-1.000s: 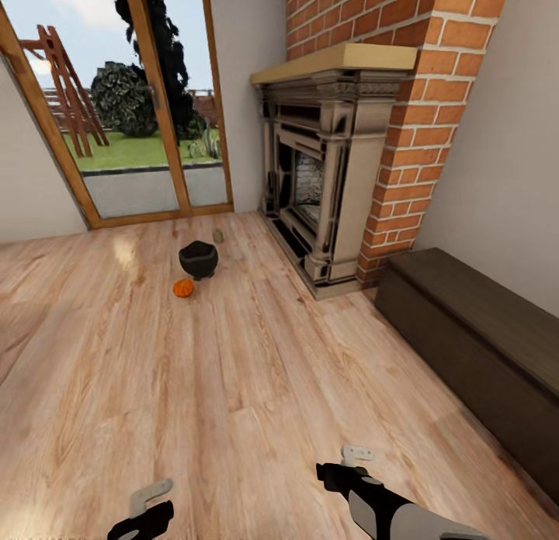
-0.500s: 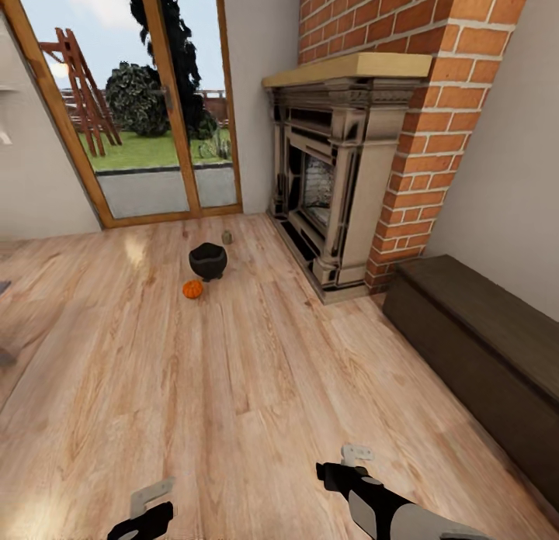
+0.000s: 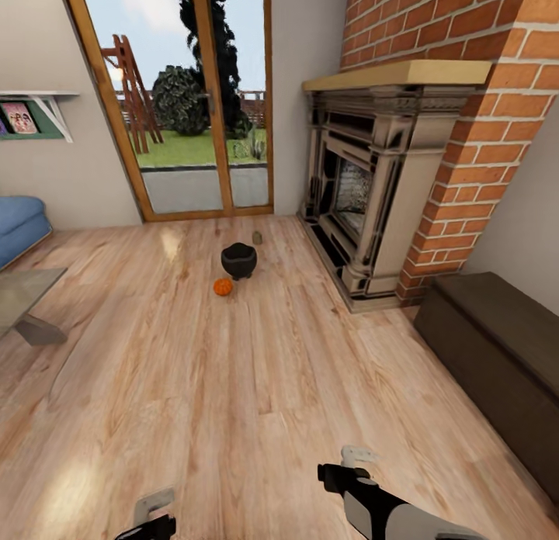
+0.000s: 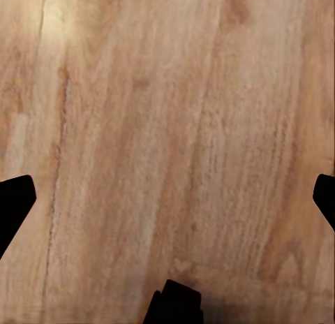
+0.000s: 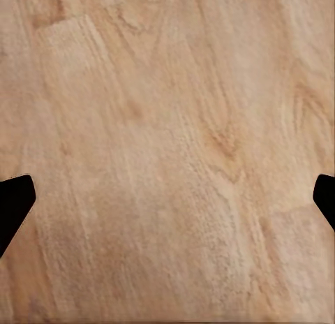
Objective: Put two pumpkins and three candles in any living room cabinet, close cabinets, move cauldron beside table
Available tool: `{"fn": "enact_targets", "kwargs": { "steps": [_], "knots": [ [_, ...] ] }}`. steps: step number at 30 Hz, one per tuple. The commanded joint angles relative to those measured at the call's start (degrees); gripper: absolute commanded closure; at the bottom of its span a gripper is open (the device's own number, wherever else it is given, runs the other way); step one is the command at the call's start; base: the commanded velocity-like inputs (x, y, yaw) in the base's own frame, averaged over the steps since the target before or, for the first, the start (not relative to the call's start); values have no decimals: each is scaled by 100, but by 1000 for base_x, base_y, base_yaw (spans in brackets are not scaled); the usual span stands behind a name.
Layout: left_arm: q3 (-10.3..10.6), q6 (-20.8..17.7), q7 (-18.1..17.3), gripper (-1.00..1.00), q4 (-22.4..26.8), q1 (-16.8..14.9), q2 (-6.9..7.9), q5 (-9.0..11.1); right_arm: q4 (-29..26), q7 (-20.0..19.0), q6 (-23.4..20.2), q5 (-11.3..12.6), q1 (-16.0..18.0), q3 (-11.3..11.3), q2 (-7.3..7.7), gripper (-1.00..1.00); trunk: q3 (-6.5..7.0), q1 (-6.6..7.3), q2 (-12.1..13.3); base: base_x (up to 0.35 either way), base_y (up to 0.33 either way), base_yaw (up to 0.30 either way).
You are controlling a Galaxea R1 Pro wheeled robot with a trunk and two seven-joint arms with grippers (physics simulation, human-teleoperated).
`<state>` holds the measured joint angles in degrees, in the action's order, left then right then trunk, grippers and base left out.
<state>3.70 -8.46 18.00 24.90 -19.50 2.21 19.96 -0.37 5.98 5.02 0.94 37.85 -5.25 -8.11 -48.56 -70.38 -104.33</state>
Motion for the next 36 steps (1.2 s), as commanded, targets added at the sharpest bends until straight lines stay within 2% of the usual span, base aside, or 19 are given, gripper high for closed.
{"fn": "enact_targets", "kwargs": {
  "steps": [1, 4, 11, 16, 21, 24, 28, 36],
  "knots": [
    [41, -175, 40, -100, 20, -1, 3, 31, 7, 19, 20, 5, 3, -41, -7, -100, 12, 23, 39, 0, 0, 272],
    [39, -398, 37, -100, 23, -1, -20, 27, 16, 17, 6, -3, 3, -24, -13, -100, 57, 89, 160, 0, 0, 265],
    [47, -473, 36, -100, -128, -1, -23, 42, 41, -43, 23, -6, -21, 55, 34, -100, 143, 243, 441, 0, 0, 225],
    [85, -418, 29, -100, -383, -1, 9, 15, 41, -52, 77, 0, -329, 59, 22, -100, 221, 353, 641, 0, 0, 82],
    [71, -81, 20, -100, -809, 5, -18, 17, 46, -55, 208, -9, -403, 59, 50, -100, 310, 463, 842, 0, 0, 8],
    [83, 282, 19, -100, -1066, 7, -162, -29, 46, -60, 237, -13, -408, 59, 58, -100, 364, 528, 962, 0, 0, 0],
    [94, 594, 19, -100, -1188, 8, -211, -6, 46, -54, 240, -5, -410, 63, 31, -100, 435, 616, 1122, 0, 0, 0],
    [96, 684, 19, -100, -1215, 23, -270, -12, 46, -46, 237, 11, -410, 60, 21, -100, 453, 638, 1162, 0, 0, 0]
  ]
}}
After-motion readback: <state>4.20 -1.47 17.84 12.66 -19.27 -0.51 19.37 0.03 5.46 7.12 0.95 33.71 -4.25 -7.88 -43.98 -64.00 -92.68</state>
